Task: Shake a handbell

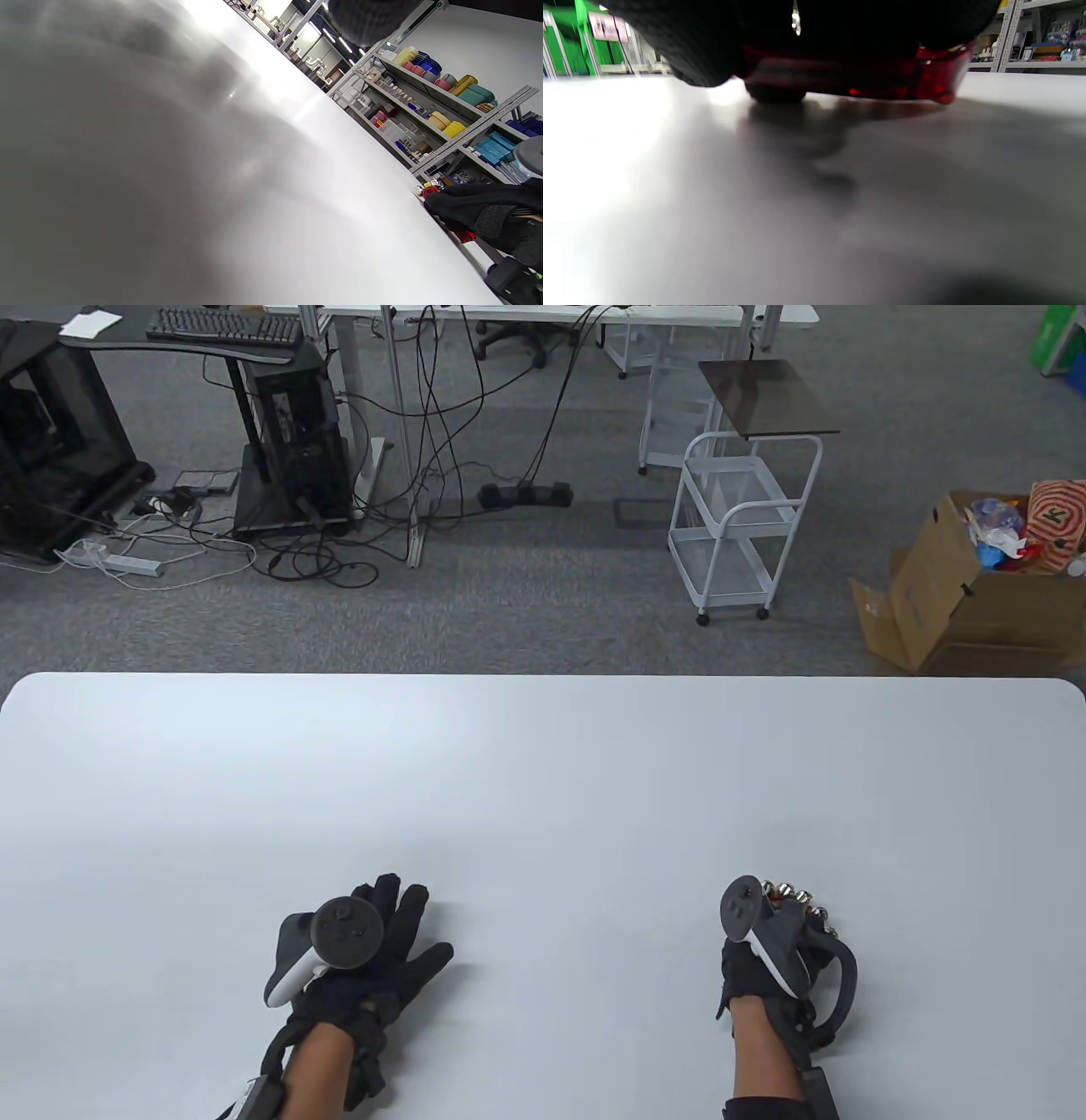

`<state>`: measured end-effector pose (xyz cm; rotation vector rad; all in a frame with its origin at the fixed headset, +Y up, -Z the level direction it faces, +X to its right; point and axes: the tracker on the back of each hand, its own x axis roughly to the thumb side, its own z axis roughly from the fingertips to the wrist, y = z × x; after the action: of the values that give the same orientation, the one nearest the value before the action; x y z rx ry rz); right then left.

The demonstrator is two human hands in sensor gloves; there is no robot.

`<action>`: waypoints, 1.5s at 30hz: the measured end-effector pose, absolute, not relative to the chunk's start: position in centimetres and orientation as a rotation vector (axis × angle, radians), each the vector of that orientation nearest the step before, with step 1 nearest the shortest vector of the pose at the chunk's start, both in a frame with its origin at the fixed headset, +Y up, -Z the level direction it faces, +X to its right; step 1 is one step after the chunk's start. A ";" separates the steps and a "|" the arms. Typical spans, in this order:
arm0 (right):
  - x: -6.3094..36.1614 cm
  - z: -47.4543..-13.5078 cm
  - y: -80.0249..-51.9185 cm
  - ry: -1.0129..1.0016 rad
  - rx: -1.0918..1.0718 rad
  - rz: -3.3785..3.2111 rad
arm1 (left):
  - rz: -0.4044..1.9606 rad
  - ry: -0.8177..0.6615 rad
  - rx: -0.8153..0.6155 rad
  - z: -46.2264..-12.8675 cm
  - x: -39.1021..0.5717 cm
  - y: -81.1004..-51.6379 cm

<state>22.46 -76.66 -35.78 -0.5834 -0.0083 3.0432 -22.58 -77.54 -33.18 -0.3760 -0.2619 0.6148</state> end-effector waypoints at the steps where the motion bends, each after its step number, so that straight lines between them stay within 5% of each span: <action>1: 22.6 -35.6 -76.6 -0.018 -0.564 2.994 | 0.613 -0.261 -0.374 -33.2 -22.6 -77.5; 6: 24.3 -34.3 -75.4 -0.249 -0.353 2.413 | 0.556 -0.243 -0.346 -33.3 -22.7 -77.2; 11: 24.1 -34.2 -76.6 -0.214 -0.139 1.613 | 0.485 -0.226 -0.333 -33.1 -22.1 -76.8; 28: 23.2 -34.3 -76.3 -0.186 -0.136 1.728 | 0.531 -0.218 -0.361 -33.3 -22.5 -77.4; 31: 22.4 -32.7 -72.6 -0.331 -0.044 1.781 | 0.547 -0.217 -0.362 -33.3 -22.6 -77.3; 35: 19.8 -25.8 -63.5 -0.867 0.512 1.631 | 0.558 -0.221 -0.350 -33.3 -22.7 -76.9; 37: 19.5 -23.8 -62.1 -0.968 0.524 1.606 | 0.553 -0.218 -0.347 -33.2 -22.8 -77.0; 40: 20.6 -27.0 -65.1 -0.792 0.367 1.714 | 0.562 -0.213 -0.354 -33.2 -22.9 -77.1; 45: 22.3 -33.0 -76.7 -0.256 -0.131 1.723 | 0.555 -0.213 -0.369 -33.1 -22.7 -77.3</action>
<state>22.30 -76.70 -33.03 -0.1310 -0.2555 1.7231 -22.66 -77.30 -33.08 -0.3691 -0.2130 0.5552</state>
